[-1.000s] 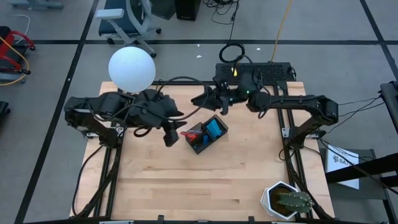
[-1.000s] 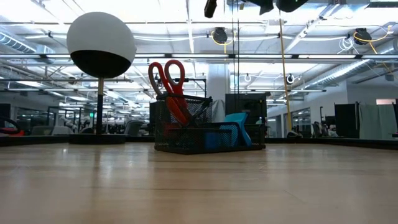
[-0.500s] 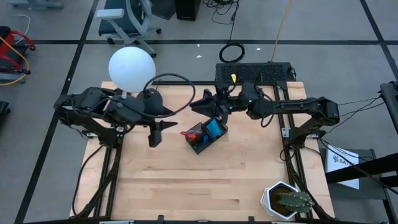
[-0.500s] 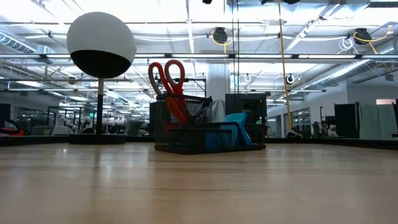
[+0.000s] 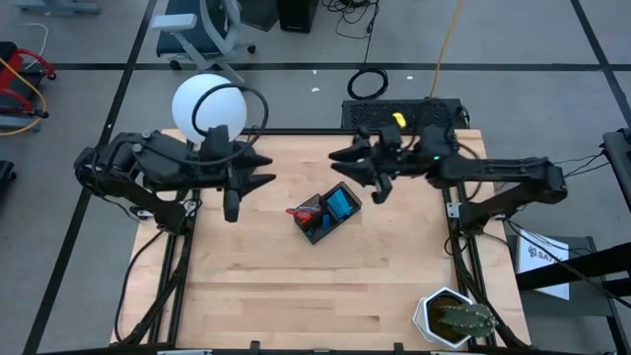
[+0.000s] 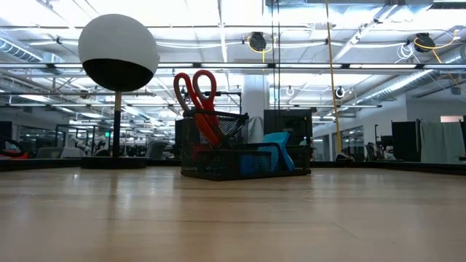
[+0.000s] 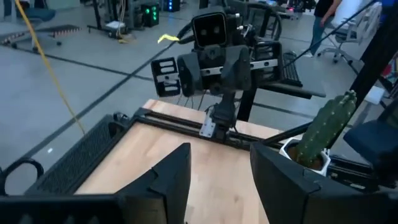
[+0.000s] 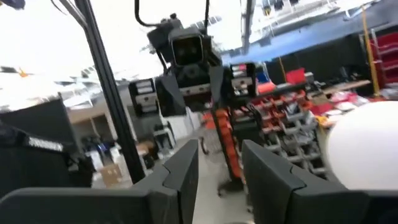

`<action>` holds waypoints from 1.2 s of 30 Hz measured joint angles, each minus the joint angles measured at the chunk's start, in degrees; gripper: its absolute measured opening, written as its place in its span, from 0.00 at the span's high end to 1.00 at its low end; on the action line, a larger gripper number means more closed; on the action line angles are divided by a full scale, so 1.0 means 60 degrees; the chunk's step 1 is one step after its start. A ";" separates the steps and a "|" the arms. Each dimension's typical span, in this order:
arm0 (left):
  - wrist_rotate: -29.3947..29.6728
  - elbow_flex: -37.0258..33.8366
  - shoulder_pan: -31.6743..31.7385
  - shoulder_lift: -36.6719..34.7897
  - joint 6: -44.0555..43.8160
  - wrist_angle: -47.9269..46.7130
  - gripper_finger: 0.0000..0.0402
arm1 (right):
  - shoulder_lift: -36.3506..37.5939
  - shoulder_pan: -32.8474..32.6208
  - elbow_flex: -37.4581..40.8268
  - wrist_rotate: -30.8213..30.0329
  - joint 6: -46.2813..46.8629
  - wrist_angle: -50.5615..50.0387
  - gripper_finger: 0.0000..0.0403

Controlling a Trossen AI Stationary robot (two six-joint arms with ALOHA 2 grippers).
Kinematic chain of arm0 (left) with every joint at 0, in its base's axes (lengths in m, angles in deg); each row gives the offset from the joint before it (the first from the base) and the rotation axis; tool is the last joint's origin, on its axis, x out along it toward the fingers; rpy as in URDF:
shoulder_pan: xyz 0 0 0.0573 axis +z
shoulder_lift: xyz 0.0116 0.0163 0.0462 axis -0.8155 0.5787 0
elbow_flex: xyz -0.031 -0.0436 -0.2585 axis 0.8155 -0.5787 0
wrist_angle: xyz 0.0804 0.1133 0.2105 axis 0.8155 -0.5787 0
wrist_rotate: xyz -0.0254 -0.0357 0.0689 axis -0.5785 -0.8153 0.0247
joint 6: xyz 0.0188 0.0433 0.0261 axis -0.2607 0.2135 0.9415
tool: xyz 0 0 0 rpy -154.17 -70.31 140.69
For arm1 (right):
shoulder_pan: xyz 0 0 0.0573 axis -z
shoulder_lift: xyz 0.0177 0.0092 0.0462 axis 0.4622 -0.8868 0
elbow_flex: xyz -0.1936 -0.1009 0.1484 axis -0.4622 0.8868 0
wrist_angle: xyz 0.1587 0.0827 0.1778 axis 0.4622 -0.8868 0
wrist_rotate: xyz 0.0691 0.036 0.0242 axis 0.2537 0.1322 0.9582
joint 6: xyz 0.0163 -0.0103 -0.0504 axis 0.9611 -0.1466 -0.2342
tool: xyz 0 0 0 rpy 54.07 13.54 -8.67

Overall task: Pick and place office supplies into organizer
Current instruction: Return to Home Position

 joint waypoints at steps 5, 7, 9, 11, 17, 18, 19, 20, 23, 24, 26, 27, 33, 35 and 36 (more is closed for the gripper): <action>0.0080 -0.0187 0.0145 0.0037 -0.0003 0.0160 0.58 | 0.0955 -0.0202 0.0000 -0.0518 -0.0815 -0.1644 0.71; 0.0118 -0.0371 0.0232 0.0034 -0.0158 0.0326 0.58 | 0.1198 -0.0308 0.0000 -0.0734 -0.1059 -0.2012 0.71; 0.0127 -0.0593 0.0231 -0.0041 -0.0148 0.0556 0.58 | 0.1336 -0.0435 0.0000 -0.1015 -0.1232 -0.2339 0.71; 0.0080 -0.0839 0.0213 -0.0173 -0.0104 0.0940 0.58 | 0.1403 -0.0559 0.0000 -0.1374 -0.1343 -0.2606 0.71; -0.0121 -0.2263 0.0170 -0.0790 -0.0097 0.1997 0.58 | 0.1381 -0.0790 0.0004 -0.1535 -0.1557 -0.2824 0.71; -0.0127 -0.2600 0.0136 -0.0967 -0.0097 0.2297 0.58 | 0.1366 -0.0818 0.0004 -0.1596 -0.1587 -0.2846 0.71; -0.0135 -0.2938 0.0127 -0.1179 -0.0105 0.2575 0.58 | 0.1363 -0.0850 0.0004 -0.1729 -0.1606 -0.2900 0.71; -0.0154 -0.3296 0.0117 -0.1413 -0.0120 0.2820 0.58 | 0.1359 -0.0888 0.0004 -0.1814 -0.1623 -0.2926 0.71; -0.0249 -0.4352 0.0091 -0.2132 -0.0244 0.3403 0.58 | 0.1394 -0.0905 0.0004 -0.1961 -0.1641 -0.2881 0.71; -0.0355 -0.4701 0.0087 -0.2354 -0.0172 0.3502 0.58 | 0.1411 -0.0905 0.0004 -0.1963 -0.1658 -0.2875 0.71; -0.0446 -0.5377 0.0067 -0.2777 0.0077 0.3795 0.58 | 0.1414 -0.0905 0.0004 -0.1953 -0.1689 -0.2868 0.71; -0.0463 -0.5698 0.0055 -0.3019 0.0165 0.3886 0.58 | 0.1417 -0.0905 0.0004 -0.1949 -0.1692 -0.2877 0.71; -0.0265 -0.7228 0.0011 -0.4409 -0.0067 0.4495 0.58 | 0.1666 -0.0902 0.0004 -0.1938 -0.1696 -0.2933 0.71; -0.0216 -0.7555 0.0011 -0.4745 -0.0350 0.4489 0.58 | 0.1778 -0.0905 0.0004 -0.1935 -0.1696 -0.2944 0.71; -0.0155 -0.7675 0.0011 -0.4876 -0.0479 0.4482 0.58 | 0.1829 -0.0905 0.0004 -0.1932 -0.1696 -0.2941 0.71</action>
